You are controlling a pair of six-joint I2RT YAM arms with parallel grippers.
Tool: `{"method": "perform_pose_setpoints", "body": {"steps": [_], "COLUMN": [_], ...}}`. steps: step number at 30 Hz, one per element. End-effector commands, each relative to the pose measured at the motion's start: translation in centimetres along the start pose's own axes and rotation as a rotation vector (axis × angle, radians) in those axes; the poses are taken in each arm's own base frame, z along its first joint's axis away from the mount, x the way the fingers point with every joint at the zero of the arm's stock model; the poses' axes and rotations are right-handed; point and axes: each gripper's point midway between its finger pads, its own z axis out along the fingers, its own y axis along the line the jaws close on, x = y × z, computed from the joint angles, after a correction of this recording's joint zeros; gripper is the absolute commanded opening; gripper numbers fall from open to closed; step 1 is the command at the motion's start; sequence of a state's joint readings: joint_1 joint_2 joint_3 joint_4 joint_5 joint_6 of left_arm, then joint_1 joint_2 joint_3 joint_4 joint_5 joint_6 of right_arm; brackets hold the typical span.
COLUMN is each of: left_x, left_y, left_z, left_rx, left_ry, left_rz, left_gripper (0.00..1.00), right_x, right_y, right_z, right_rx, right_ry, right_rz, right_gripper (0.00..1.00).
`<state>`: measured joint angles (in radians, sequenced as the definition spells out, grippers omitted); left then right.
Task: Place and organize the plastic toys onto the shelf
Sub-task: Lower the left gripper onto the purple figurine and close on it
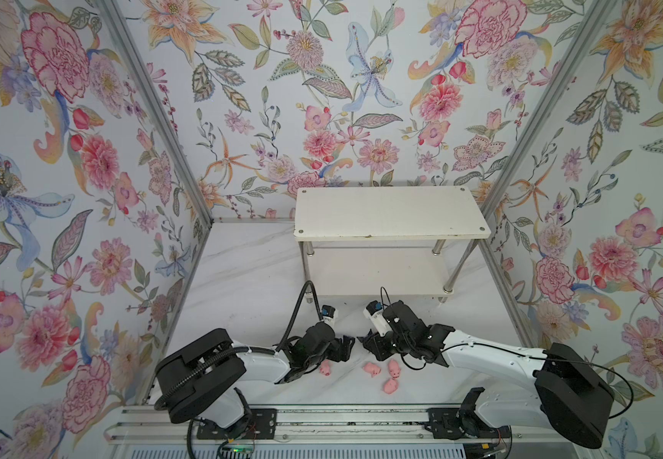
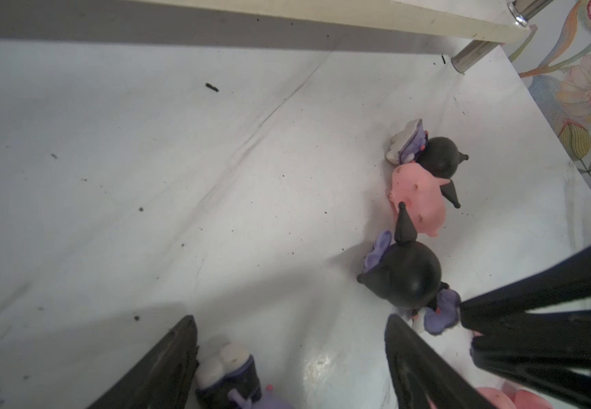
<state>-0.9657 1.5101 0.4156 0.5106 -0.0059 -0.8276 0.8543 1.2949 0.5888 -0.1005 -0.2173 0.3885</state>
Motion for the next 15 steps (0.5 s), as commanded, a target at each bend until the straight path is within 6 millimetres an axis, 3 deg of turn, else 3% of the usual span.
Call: {"method": "perform_pose_setpoints", "body": {"steps": [1, 10, 15], "left_x": [-0.2, 0.8, 2.0], "left_y": [0.4, 3.2, 2.3], "left_z": [-0.2, -3.6, -3.9], "left_rx": [-0.029, -0.167, -0.157], "left_ry": [0.020, 0.032, 0.058], "left_rz": [0.034, 0.030, 0.036], "left_gripper": [0.85, 0.85, 0.85], "right_x": [0.0, 0.3, 0.2], "right_y": [-0.5, -0.6, -0.4], "right_z": [-0.5, -0.3, -0.1], "right_rx": [0.016, 0.008, -0.001], "right_ry": [-0.024, -0.015, -0.012], "right_rz": [0.002, 0.005, 0.005], "right_gripper": [0.17, 0.17, 0.17]}}
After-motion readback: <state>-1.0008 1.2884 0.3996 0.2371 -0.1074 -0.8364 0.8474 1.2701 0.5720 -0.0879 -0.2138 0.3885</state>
